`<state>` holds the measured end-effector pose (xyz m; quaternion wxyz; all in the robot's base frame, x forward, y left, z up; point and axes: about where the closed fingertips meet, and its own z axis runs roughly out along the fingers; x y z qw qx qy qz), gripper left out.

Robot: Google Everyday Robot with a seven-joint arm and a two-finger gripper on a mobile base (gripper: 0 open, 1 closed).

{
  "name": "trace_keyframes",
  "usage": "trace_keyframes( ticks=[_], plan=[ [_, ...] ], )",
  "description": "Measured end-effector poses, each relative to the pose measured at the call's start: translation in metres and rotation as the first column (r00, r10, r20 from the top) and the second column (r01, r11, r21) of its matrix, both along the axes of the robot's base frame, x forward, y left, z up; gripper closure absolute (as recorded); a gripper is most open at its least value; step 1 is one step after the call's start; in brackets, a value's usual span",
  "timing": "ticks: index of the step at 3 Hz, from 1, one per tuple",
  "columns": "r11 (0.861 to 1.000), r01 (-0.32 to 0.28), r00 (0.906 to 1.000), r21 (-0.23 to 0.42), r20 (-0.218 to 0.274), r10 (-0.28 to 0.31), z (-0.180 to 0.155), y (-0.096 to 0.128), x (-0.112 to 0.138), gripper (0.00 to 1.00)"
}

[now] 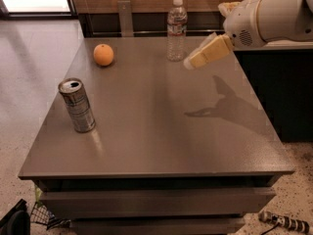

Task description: Pick orange

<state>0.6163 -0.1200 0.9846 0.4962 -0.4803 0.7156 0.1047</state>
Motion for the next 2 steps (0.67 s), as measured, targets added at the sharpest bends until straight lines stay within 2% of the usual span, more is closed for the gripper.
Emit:
trace_keyframes(
  ticks=[1,2],
  plan=[
    [0.995,0.022,0.9989,0.101,-0.043,-0.018,-0.0105,0.0250,0.0127,0.00],
    [0.994,0.018,0.9987,0.106,-0.050,-0.012,-0.0136,0.0281,0.0147,0.00]
  ],
)
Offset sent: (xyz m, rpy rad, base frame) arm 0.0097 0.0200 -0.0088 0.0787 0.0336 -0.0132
